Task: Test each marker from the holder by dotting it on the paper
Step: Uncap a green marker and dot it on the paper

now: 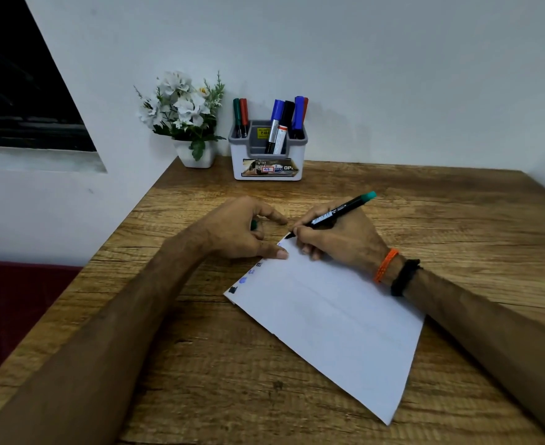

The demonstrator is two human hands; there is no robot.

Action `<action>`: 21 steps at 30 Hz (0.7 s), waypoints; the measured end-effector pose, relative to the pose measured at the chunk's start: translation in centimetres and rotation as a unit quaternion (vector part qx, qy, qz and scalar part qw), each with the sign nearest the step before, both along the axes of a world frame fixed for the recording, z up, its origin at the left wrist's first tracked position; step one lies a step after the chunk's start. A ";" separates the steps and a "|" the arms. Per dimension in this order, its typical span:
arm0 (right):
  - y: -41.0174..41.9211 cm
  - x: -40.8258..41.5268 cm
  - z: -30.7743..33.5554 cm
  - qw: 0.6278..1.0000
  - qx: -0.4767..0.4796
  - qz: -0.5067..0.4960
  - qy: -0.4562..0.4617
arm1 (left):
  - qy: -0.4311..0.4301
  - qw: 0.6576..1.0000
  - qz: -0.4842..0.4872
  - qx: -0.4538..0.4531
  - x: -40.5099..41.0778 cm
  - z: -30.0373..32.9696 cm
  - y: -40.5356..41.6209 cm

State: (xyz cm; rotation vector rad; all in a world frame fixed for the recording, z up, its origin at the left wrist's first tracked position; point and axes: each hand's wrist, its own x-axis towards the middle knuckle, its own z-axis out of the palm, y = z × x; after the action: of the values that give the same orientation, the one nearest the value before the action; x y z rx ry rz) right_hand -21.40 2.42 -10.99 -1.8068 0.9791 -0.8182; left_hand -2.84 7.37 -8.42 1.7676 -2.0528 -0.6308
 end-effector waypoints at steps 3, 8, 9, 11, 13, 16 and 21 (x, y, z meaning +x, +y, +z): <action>0.0 0.0 0.0 1.000 0.002 -0.002 -0.009 | -0.001 1.000 0.002 -0.006 0.0 0.1 0.1; 0.1 0.0 0.0 1.000 -0.001 0.004 -0.006 | 0.010 1.000 0.010 -0.002 0.0 -0.1 -0.1; 0.1 -0.1 0.0 1.000 -0.003 0.001 -0.008 | 0.010 1.000 0.012 0.000 0.0 -0.1 -0.1; 0.0 -0.1 0.0 1.000 -0.005 -0.003 -0.012 | 0.004 1.000 0.011 -0.007 -0.1 0.0 0.0; 0.1 -0.2 0.0 1.000 -0.007 0.001 -0.009 | 0.003 1.000 0.004 -0.012 -0.2 0.2 0.1; 0.1 -0.1 0.0 1.000 -0.009 0.002 -0.004 | 0.010 1.000 -0.002 -0.012 -0.1 -0.1 0.0; 0.2 -0.1 0.0 1.000 -0.010 0.001 -0.017 | 0.015 1.000 0.009 0.003 0.4 -0.6 -0.5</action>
State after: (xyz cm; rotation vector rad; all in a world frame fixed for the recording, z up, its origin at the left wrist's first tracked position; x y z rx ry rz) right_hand -21.53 2.57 -10.99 -1.8043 0.9501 -0.8578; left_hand -2.44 6.84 -8.98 1.7665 -2.0150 -0.6555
